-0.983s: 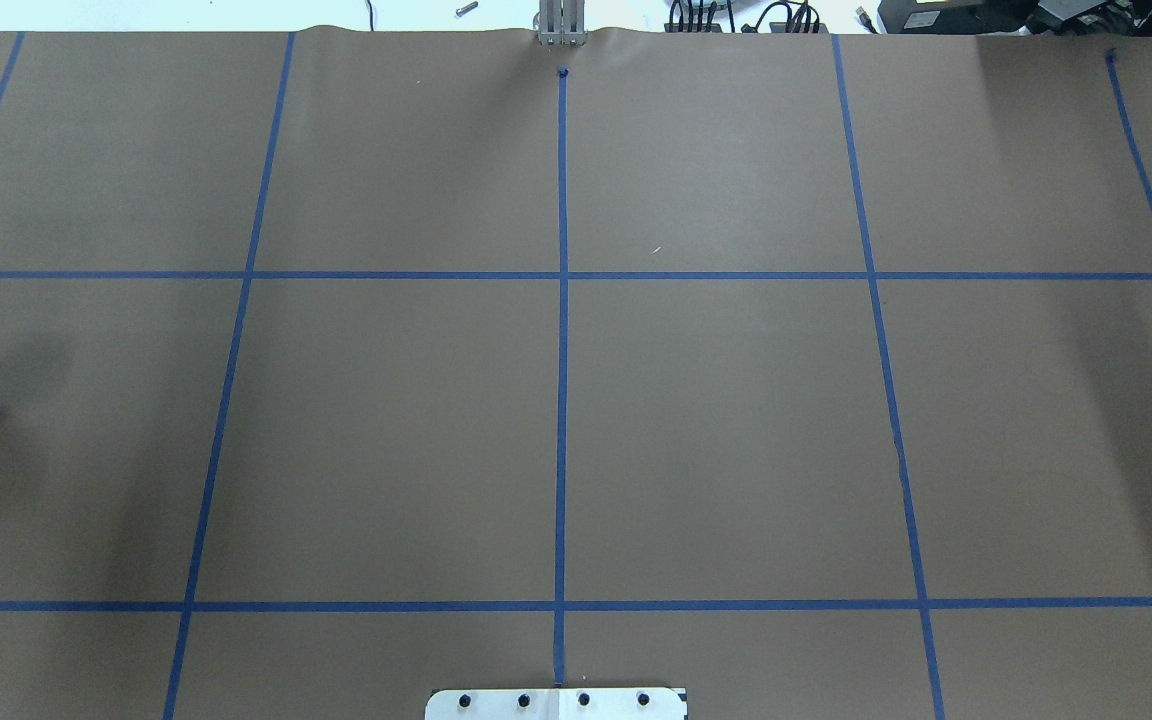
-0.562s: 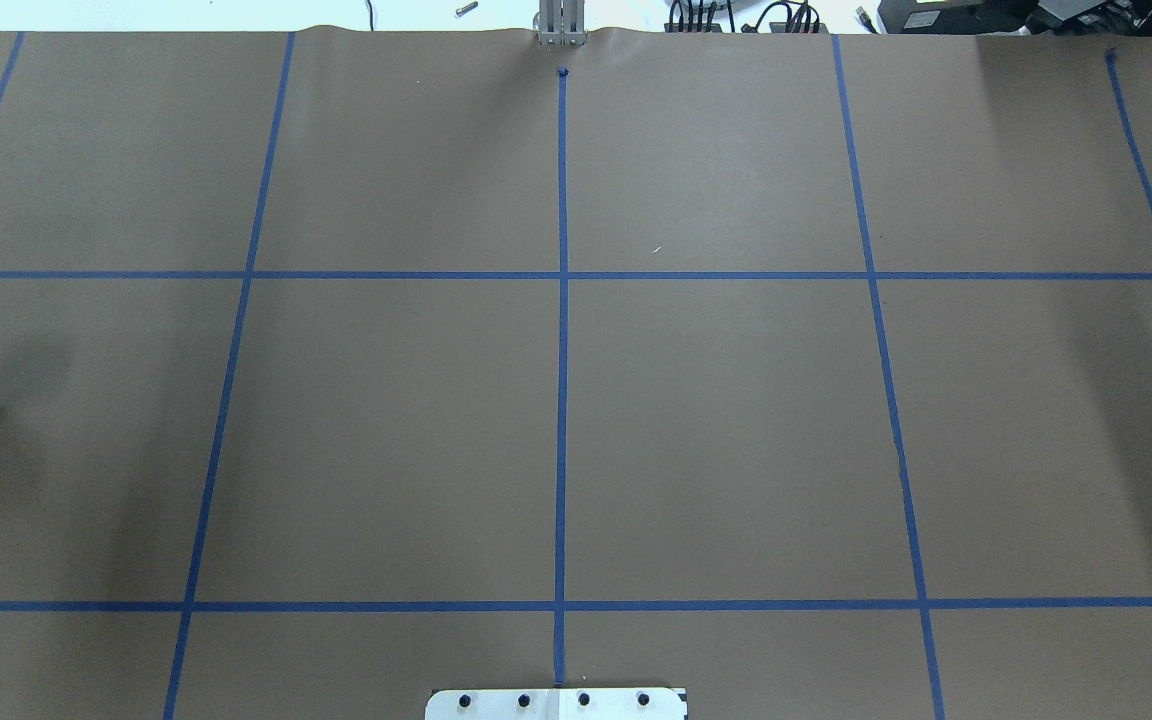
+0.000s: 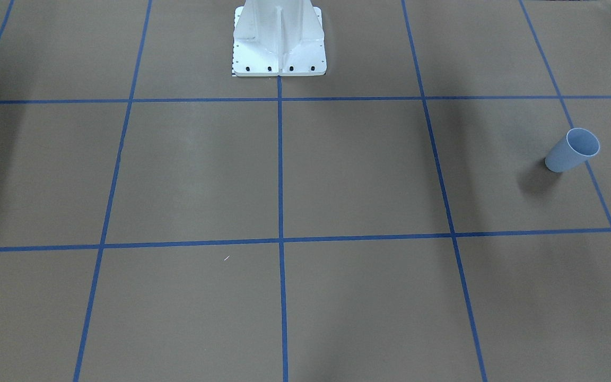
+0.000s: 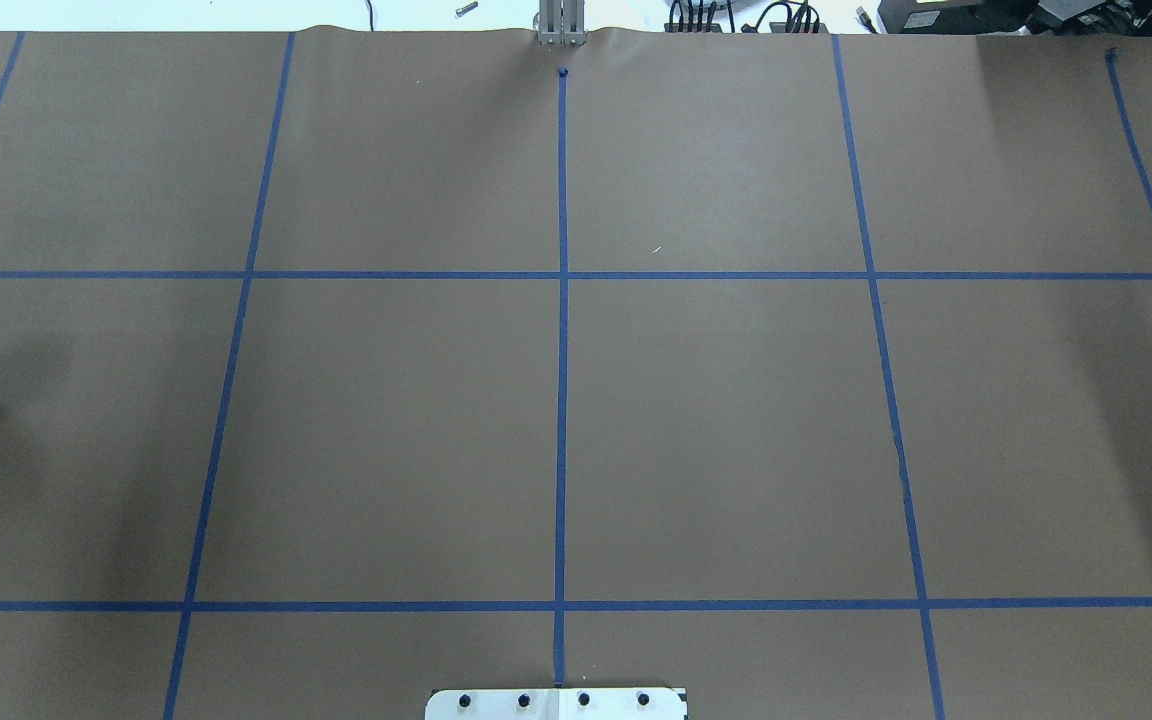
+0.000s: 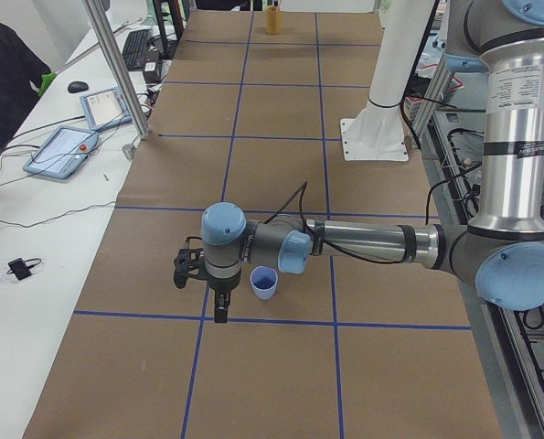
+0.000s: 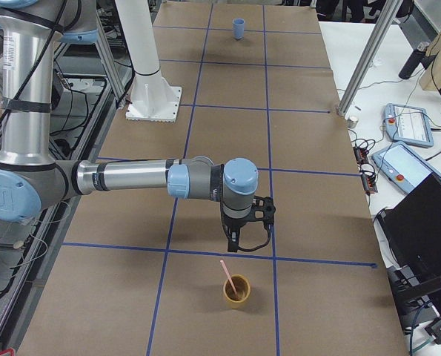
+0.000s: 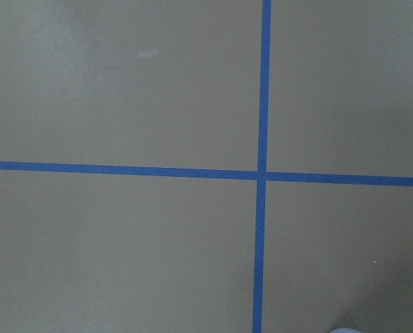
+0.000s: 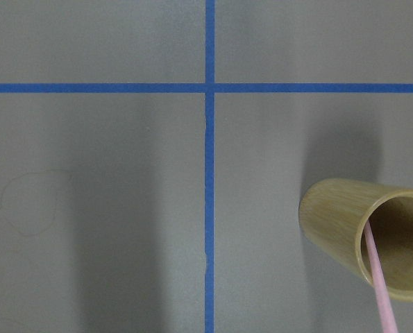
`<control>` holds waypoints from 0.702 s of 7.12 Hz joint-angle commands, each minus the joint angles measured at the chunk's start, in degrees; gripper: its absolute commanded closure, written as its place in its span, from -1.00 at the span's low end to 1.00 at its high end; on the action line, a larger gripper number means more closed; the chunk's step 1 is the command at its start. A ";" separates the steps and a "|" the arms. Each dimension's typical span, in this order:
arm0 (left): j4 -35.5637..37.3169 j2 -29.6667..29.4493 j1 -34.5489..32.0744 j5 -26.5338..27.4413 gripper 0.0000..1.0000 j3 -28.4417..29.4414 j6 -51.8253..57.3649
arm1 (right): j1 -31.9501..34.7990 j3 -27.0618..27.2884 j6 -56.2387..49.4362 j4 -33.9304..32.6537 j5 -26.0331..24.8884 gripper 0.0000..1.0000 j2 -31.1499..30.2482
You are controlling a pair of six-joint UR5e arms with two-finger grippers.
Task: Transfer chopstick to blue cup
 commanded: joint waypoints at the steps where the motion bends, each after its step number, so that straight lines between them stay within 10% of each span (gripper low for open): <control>1: -0.24 -0.01 0.09 0.07 -0.96 0.29 0.01 | 0.00 0.00 0.00 0.02 -0.07 -1.00 0.00; 5: -0.77 -0.36 0.26 0.07 -0.96 -0.14 -0.52 | 0.00 0.00 0.00 0.02 0.02 -1.00 0.09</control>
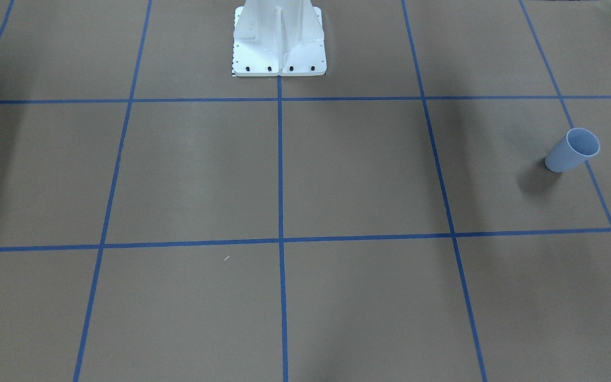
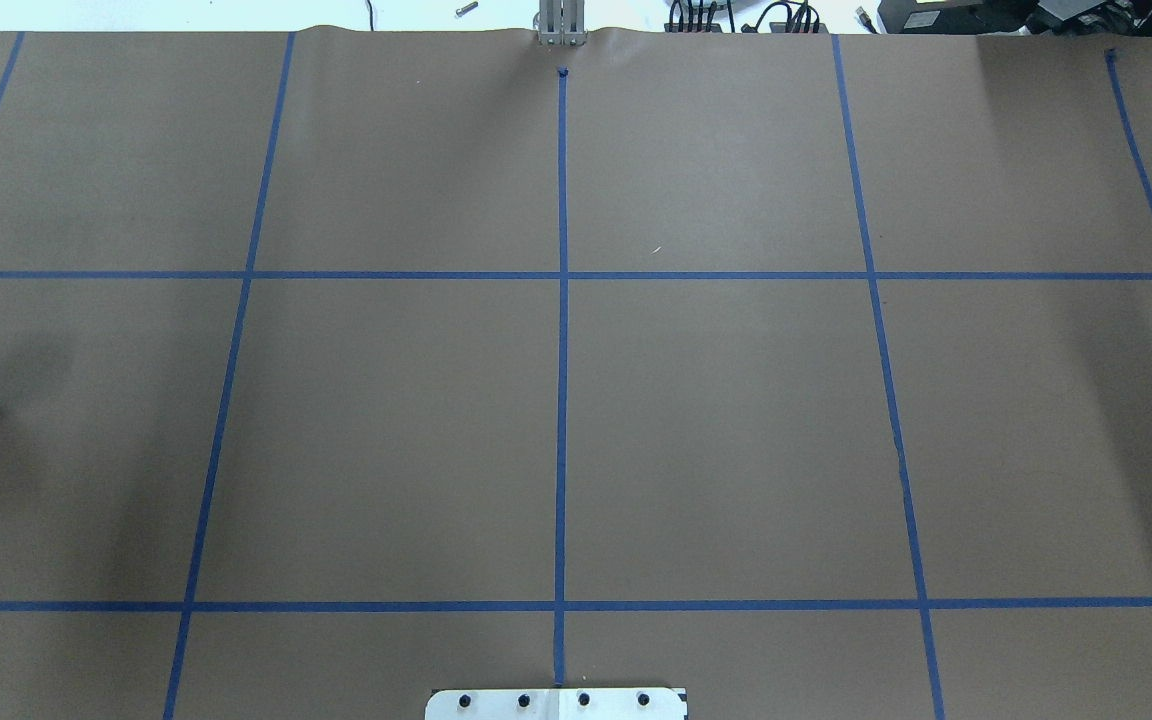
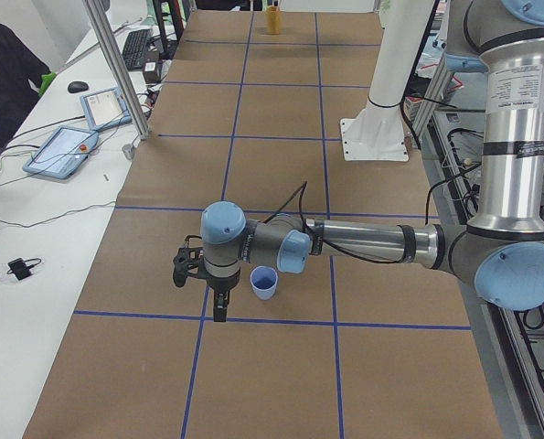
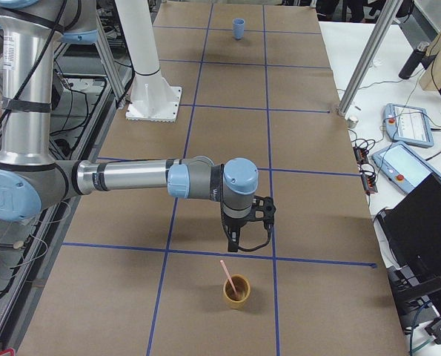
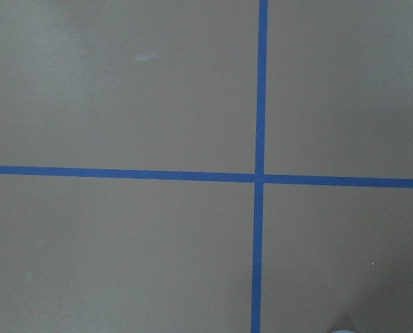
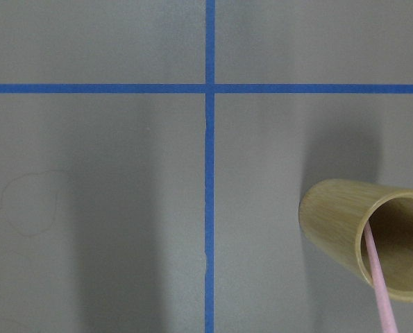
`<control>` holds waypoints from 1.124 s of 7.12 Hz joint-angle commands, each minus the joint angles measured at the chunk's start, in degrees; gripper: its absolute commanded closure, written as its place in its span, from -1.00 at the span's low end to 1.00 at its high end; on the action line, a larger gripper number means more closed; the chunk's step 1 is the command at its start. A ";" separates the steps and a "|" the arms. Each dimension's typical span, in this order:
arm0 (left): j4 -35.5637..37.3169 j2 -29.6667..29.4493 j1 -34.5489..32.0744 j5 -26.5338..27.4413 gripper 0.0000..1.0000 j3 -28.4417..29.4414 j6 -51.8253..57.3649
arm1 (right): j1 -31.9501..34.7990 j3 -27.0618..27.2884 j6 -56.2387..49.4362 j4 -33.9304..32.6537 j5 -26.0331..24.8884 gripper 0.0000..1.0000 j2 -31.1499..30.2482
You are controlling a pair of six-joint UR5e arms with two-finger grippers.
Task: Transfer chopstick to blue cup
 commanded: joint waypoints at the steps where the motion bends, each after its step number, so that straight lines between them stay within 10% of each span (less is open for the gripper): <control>1: -2.43 -0.08 0.17 -0.06 -0.96 -0.06 -0.34 | 0.00 0.00 0.00 0.08 0.10 -1.00 0.12; 8: -14.23 9.06 9.23 -3.54 -0.96 -0.14 -0.43 | 0.00 0.35 0.00 0.08 0.27 -1.00 0.04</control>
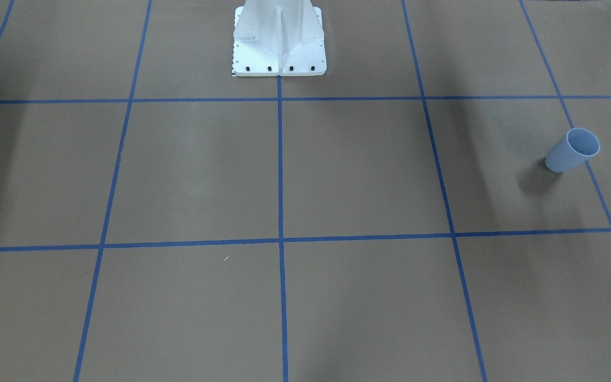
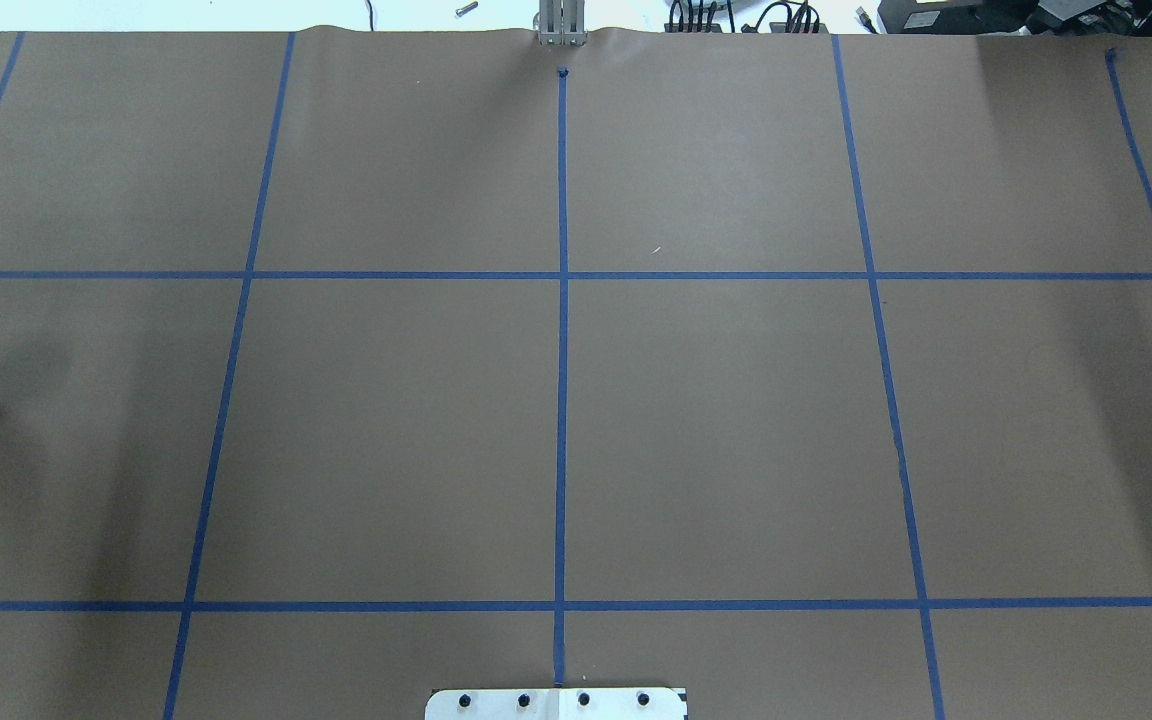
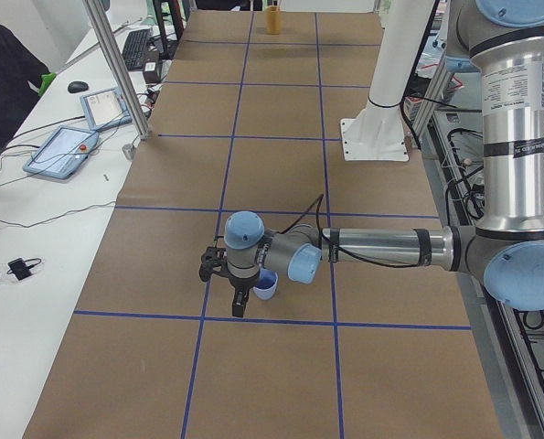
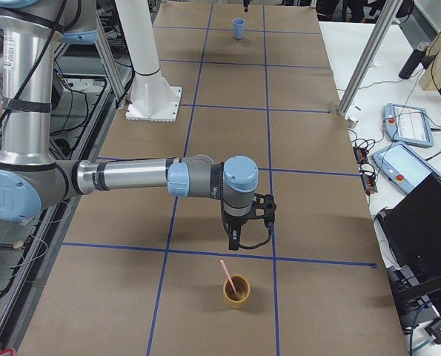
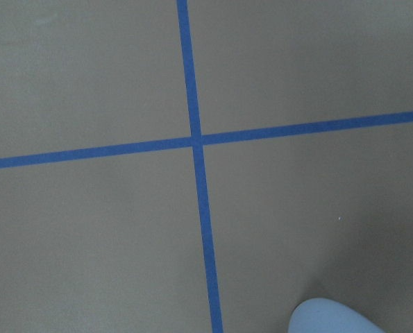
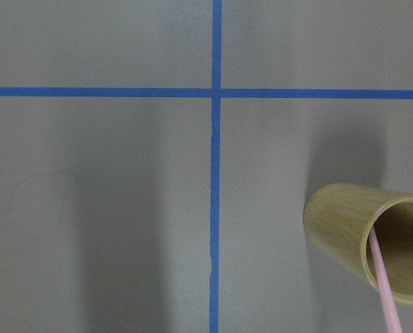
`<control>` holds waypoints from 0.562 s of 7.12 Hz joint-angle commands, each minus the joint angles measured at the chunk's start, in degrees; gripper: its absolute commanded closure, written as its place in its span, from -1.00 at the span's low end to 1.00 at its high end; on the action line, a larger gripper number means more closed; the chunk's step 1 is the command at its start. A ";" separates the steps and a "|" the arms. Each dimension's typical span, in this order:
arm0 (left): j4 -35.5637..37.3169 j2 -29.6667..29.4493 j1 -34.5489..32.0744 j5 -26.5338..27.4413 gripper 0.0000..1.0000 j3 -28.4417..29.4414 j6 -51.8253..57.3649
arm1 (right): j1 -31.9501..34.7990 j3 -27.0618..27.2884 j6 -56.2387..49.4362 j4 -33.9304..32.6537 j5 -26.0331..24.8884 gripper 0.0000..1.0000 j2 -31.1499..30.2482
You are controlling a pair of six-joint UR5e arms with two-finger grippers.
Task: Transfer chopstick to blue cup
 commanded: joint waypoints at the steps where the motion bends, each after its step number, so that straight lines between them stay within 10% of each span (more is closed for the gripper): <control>1: -2.12 1.83 0.14 -5.14 -0.96 -0.12 -0.18 | 0.00 -0.03 0.00 0.00 0.08 -1.00 -0.01; 4: -2.65 1.21 3.01 -5.34 -0.96 0.32 -6.05 | 0.00 0.15 0.00 0.00 -0.01 -1.00 -0.09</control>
